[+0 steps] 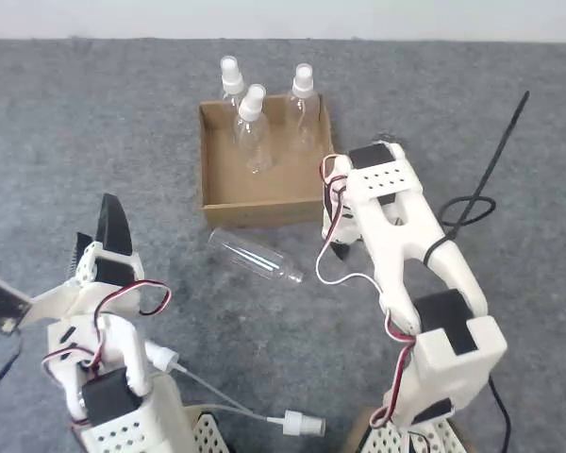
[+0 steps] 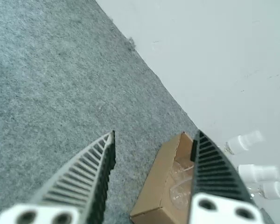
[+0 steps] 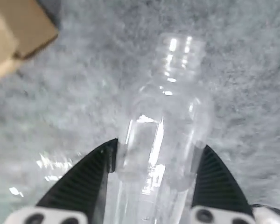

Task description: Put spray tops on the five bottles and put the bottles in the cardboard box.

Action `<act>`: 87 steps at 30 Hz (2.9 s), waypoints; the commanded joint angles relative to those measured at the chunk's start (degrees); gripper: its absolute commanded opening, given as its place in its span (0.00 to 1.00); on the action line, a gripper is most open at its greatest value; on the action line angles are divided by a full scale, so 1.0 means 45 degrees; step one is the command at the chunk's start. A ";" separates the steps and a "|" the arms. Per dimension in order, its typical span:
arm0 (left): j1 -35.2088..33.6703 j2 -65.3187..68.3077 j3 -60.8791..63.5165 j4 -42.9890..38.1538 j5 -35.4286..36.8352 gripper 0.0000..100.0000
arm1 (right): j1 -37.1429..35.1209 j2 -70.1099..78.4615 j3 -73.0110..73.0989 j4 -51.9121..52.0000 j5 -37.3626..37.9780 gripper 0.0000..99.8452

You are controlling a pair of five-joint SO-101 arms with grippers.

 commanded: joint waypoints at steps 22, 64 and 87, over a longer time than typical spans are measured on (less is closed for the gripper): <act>-0.0059 -0.0234 -0.0147 -0.0371 -0.0117 0.25 | 0.0186 -0.1182 -0.0234 0.1983 0.6779 0.17; 0.0000 -0.0234 -0.0147 -0.0371 -0.0117 0.25 | 0.2315 -0.0205 0.0039 -0.0811 1.5687 0.24; -0.0020 -0.0234 -0.0147 -0.0371 -0.0117 0.25 | 0.2491 0.2002 -0.0274 -0.0694 1.5785 0.23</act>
